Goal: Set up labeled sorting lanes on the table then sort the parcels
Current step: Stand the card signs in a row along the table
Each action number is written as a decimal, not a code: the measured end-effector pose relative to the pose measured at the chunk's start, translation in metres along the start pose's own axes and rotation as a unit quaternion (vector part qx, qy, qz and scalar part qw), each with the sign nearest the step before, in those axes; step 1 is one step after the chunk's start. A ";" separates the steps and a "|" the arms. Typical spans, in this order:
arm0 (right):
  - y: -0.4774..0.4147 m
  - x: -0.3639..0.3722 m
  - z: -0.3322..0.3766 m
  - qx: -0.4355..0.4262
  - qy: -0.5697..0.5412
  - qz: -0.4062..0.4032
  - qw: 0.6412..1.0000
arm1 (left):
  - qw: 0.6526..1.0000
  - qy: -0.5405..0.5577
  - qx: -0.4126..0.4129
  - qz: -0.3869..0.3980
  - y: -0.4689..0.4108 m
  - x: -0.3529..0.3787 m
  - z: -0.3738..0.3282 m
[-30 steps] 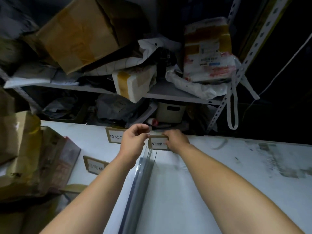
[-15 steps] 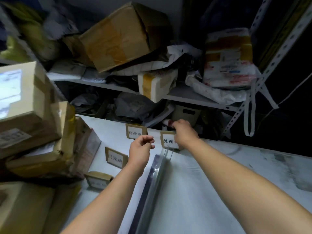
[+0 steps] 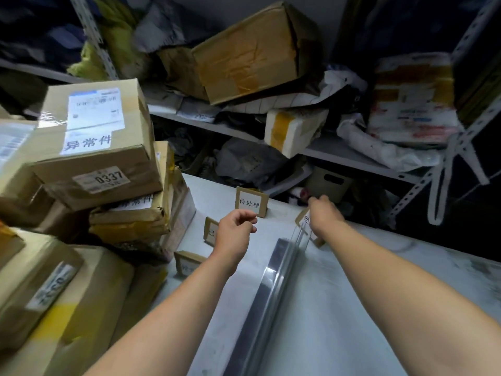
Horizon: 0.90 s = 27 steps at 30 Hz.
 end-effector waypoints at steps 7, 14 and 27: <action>-0.008 0.015 -0.019 0.034 0.002 0.004 0.999 | 1.000 -0.001 -0.001 -0.006 -0.005 0.006 -0.002; -0.016 0.012 -0.023 -0.035 0.022 0.003 0.999 | 1.000 -0.016 0.005 -0.001 -0.009 0.017 -0.003; -0.010 0.008 -0.025 -0.061 0.065 -0.005 0.996 | 1.000 -0.022 -0.003 -0.012 -0.002 0.028 0.005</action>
Point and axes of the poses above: each hand's wrist, its own y-axis away from the middle knuckle, its own x-axis out of the palm, z = x × y, the point moved 3 cm from there along -y, towards the middle knuckle
